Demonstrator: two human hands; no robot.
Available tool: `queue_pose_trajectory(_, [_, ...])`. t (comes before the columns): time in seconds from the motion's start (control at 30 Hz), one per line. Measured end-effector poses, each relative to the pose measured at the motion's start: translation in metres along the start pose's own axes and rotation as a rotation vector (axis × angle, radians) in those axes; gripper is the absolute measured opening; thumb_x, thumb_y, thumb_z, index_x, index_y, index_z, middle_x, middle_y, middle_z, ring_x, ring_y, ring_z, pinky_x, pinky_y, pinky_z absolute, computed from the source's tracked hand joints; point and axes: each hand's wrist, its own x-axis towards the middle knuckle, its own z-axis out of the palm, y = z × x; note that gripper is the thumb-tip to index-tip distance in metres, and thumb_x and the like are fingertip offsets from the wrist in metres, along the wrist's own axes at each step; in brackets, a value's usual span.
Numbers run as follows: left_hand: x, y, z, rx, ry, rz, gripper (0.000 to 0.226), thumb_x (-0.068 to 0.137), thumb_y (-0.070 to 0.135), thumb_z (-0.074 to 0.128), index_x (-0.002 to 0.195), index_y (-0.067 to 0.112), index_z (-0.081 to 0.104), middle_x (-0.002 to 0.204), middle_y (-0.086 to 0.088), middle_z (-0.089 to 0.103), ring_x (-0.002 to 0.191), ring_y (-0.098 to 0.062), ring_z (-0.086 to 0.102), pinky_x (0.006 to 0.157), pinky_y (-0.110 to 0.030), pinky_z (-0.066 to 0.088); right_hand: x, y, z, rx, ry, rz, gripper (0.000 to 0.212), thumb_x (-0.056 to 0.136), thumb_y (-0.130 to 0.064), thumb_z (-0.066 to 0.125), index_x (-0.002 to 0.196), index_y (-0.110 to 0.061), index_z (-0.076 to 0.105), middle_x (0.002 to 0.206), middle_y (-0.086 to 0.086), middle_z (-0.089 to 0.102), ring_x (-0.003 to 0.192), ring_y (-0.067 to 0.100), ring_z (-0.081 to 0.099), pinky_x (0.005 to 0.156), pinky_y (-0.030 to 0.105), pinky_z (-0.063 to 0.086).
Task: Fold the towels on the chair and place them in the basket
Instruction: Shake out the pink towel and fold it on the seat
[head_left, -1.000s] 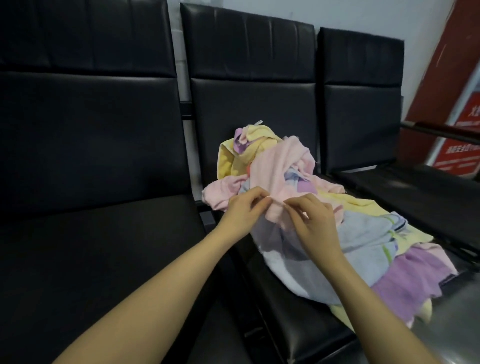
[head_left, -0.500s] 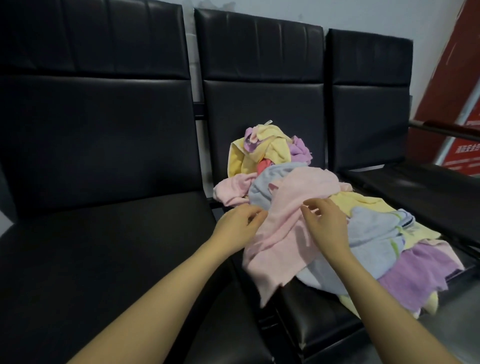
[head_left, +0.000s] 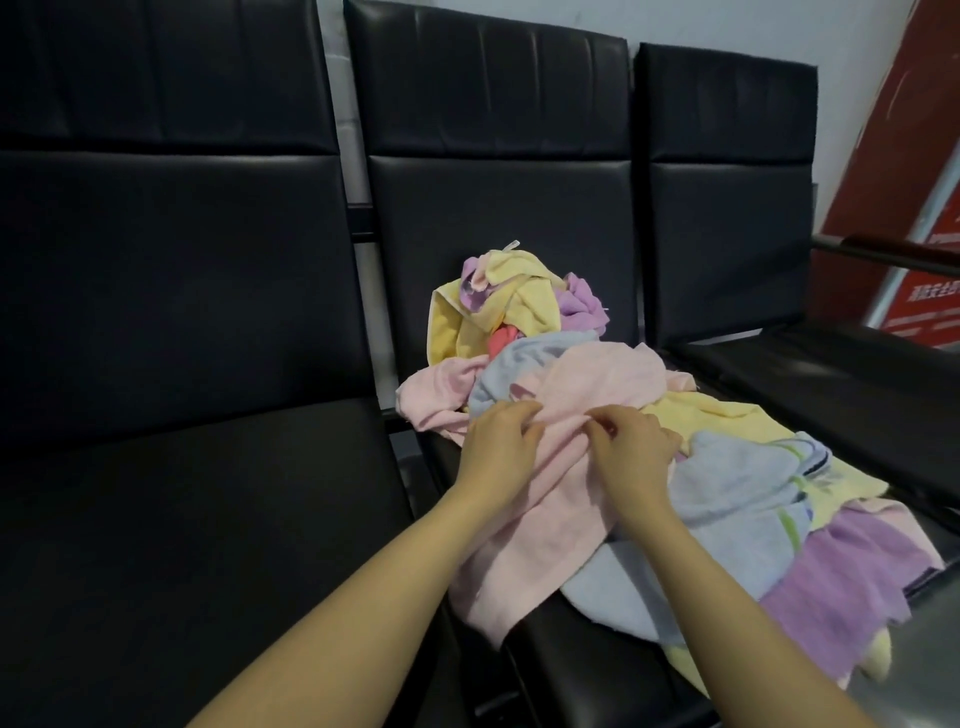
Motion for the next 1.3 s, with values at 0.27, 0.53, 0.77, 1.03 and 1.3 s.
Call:
queue_pose_trajectory(0.27, [-0.01, 0.022, -0.069, -0.101, 0.168, 0.12, 0.019, 0.091, 0.014, 0.063, 0.104, 0.007, 0.073, 0.111, -0.009, 0.067, 0.109, -0.022, 0.058, 0.1, -0.036, 0.042, -0.013, -0.023, -0.035, 0.362, 0.142, -0.325, 0.019, 0.085, -0.027, 0.058, 0.084, -0.014, 0.072, 0.09, -0.001, 0.059, 0.088, 0.024, 0.056, 0.087, 0.044, 0.037])
queue_pose_trajectory(0.53, [-0.057, 0.034, -0.157, -0.062, 0.287, 0.157, 0.018, 0.091, 0.017, 0.063, 0.104, 0.012, 0.073, 0.09, 0.007, 0.059, 0.085, -0.011, 0.059, 0.077, -0.021, 0.05, -0.046, -0.104, -0.066, 0.59, 0.143, -0.459, 0.02, 0.091, -0.027, 0.055, 0.093, -0.016, 0.071, 0.091, -0.011, 0.069, 0.088, 0.005, 0.061, 0.08, 0.052, 0.048])
queue_pose_trajectory(0.77, [-0.133, 0.006, -0.23, -0.014, 0.339, 0.084, 0.016, 0.09, 0.017, 0.063, 0.103, 0.013, 0.073, 0.096, 0.0, 0.065, 0.089, -0.01, 0.061, 0.079, -0.021, 0.051, -0.109, -0.165, -0.06, 0.664, -0.034, -0.534, 0.017, 0.088, -0.018, 0.059, 0.094, -0.011, 0.073, 0.093, -0.001, 0.071, 0.09, 0.004, 0.061, 0.085, 0.034, 0.05])
queue_pose_trajectory(1.03, [-0.221, -0.037, -0.276, -0.086, 0.398, -0.119, 0.01, 0.091, 0.017, 0.062, 0.095, 0.021, 0.07, 0.091, 0.013, 0.062, 0.089, 0.01, 0.056, 0.075, -0.003, 0.042, -0.187, -0.213, -0.036, 0.755, -0.331, -0.518, 0.014, 0.089, -0.006, 0.064, 0.094, -0.014, 0.073, 0.091, -0.005, 0.07, 0.09, 0.003, 0.062, 0.079, 0.015, 0.048])
queue_pose_trajectory(1.3, [-0.261, -0.054, -0.287, -0.021, 0.566, -0.289, 0.01, 0.094, 0.018, 0.057, 0.095, 0.019, 0.067, 0.094, 0.008, 0.056, 0.085, -0.001, 0.055, 0.076, -0.013, 0.043, -0.222, -0.21, -0.012, 0.713, -0.564, -0.516, 0.017, 0.086, -0.015, 0.071, 0.095, -0.029, 0.068, 0.092, -0.008, 0.065, 0.083, 0.005, 0.06, 0.082, 0.022, 0.046])
